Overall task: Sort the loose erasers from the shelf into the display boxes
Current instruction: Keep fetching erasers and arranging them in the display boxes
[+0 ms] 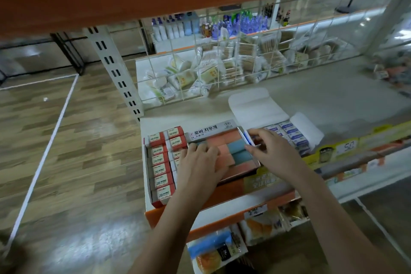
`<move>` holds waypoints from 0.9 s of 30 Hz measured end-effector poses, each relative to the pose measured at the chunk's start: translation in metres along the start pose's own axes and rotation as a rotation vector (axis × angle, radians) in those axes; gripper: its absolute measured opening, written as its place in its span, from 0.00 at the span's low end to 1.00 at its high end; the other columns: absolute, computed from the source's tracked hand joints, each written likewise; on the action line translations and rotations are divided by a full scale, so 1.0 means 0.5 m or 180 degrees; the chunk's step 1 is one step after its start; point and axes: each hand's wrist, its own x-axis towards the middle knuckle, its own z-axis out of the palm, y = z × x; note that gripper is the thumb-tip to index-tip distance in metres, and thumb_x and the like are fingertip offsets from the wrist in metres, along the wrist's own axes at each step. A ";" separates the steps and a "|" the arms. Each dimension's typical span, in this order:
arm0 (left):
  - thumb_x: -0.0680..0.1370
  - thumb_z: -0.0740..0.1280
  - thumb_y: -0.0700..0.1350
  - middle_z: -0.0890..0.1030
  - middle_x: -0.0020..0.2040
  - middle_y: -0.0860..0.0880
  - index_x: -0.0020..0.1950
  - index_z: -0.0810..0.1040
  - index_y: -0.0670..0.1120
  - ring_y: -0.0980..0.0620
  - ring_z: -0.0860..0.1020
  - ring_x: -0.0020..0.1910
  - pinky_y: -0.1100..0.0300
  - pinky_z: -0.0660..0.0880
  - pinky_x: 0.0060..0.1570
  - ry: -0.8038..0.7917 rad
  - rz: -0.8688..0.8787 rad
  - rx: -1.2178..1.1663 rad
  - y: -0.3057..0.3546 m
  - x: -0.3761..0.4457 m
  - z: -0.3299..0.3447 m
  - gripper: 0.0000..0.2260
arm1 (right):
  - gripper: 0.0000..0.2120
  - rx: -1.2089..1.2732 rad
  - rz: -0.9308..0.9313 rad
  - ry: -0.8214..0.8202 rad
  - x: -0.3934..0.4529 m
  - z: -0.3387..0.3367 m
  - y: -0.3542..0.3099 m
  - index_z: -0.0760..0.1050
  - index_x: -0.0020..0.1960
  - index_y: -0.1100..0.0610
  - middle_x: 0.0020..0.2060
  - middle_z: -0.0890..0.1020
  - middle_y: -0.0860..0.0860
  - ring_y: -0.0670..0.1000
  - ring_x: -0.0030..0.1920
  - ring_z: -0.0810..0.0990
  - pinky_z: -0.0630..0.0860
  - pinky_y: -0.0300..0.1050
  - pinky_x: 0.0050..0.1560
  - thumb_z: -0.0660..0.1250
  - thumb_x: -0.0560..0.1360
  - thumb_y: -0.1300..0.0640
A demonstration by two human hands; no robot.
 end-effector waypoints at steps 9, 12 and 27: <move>0.79 0.59 0.56 0.78 0.58 0.50 0.60 0.76 0.53 0.47 0.71 0.60 0.52 0.64 0.57 0.0597 0.0564 -0.0312 0.163 0.146 -0.055 0.14 | 0.17 -0.0238 -0.0020 0.0450 -0.002 -0.140 0.099 0.72 0.64 0.55 0.54 0.76 0.51 0.47 0.51 0.75 0.71 0.38 0.49 0.66 0.76 0.55; 0.79 0.59 0.55 0.76 0.59 0.50 0.60 0.76 0.53 0.46 0.70 0.60 0.51 0.63 0.56 0.0649 0.0905 -0.0278 0.286 0.192 -0.032 0.14 | 0.15 -0.0394 0.0222 0.0648 -0.021 -0.212 0.177 0.73 0.63 0.55 0.55 0.76 0.53 0.49 0.50 0.77 0.74 0.44 0.50 0.65 0.76 0.56; 0.77 0.62 0.55 0.75 0.60 0.46 0.63 0.73 0.49 0.44 0.70 0.60 0.52 0.70 0.53 -0.0058 0.1500 -0.0377 0.822 0.421 0.161 0.17 | 0.18 -0.1245 0.1147 0.0765 -0.080 -0.523 0.621 0.68 0.66 0.55 0.62 0.74 0.56 0.58 0.62 0.71 0.71 0.52 0.59 0.62 0.77 0.52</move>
